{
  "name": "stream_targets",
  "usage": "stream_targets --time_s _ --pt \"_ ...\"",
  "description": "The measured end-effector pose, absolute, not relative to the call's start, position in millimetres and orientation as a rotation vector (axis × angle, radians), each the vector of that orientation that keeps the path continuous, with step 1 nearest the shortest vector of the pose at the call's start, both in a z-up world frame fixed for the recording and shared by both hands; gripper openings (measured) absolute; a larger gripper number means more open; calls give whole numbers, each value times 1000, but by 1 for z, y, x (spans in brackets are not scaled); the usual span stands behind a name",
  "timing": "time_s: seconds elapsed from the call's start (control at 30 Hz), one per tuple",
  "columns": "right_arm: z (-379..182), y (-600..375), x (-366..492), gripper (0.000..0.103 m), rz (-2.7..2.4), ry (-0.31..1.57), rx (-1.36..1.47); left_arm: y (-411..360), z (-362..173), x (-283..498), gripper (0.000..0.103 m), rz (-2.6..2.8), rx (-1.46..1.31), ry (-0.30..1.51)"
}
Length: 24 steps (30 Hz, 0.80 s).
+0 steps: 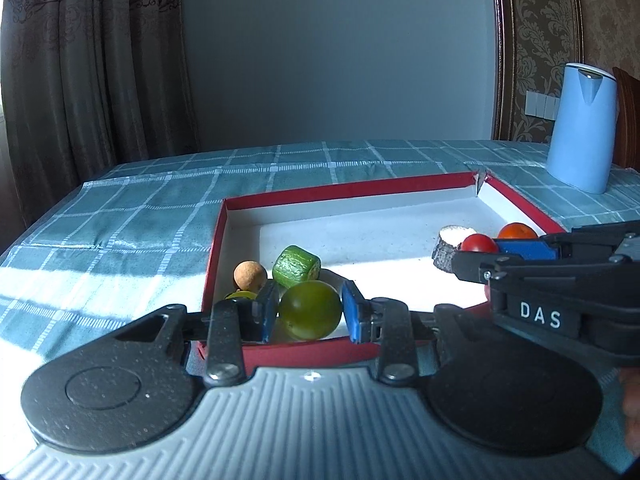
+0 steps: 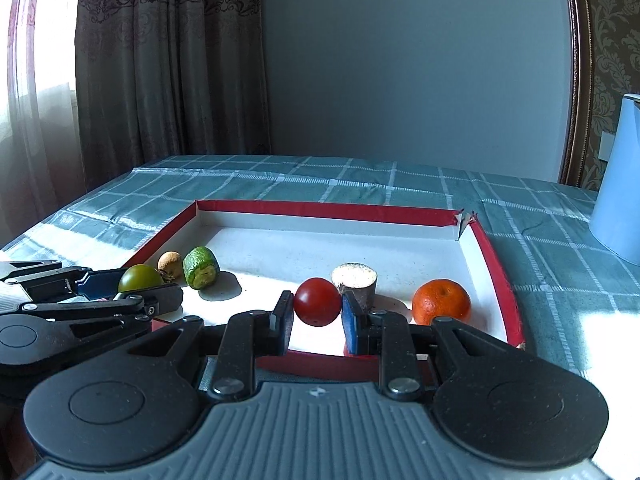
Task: Organize fruits
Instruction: 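Carry the yellow-green tomato into the box with the left tool while the right carries the cherry tomato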
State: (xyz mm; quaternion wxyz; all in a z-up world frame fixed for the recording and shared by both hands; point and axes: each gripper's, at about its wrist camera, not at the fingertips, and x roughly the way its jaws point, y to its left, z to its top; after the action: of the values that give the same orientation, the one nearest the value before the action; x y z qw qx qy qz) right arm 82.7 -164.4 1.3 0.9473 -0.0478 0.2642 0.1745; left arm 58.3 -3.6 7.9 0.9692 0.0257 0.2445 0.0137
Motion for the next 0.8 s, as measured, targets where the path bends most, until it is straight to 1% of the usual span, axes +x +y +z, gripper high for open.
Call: stream_targets --time_s 0.1,0.2,0.23,0.3,0.37,0.43,0.5,0.6,0.67,0.8 --pt "-4 -160 101 25 367 600 -86 -12 8 69 31 39 82 490" --pt "-11 -158 116 25 328 630 -92 -19 5 83 34 47 109 504" --pt "-13 -158 120 25 321 637 -91 -21 3 87 38 57 119 509" --pt "-18 -161 129 25 307 655 -83 -22 1 94 43 65 123 523" --pt "-20 -163 135 25 286 661 -79 -22 -1 99 47 59 122 534" --pt "-22 -164 140 25 270 660 -84 -23 -3 102 54 73 131 541" --pt "-22 -165 145 25 254 657 -83 -24 -5 105 56 79 140 547" --pt "-22 -167 152 25 230 655 -77 -24 -7 110 65 95 138 560" --pt "-22 -168 155 25 230 659 -68 -22 -7 111 66 88 127 567" --pt "-20 -167 151 25 213 644 -98 -21 -7 111 76 107 127 566"
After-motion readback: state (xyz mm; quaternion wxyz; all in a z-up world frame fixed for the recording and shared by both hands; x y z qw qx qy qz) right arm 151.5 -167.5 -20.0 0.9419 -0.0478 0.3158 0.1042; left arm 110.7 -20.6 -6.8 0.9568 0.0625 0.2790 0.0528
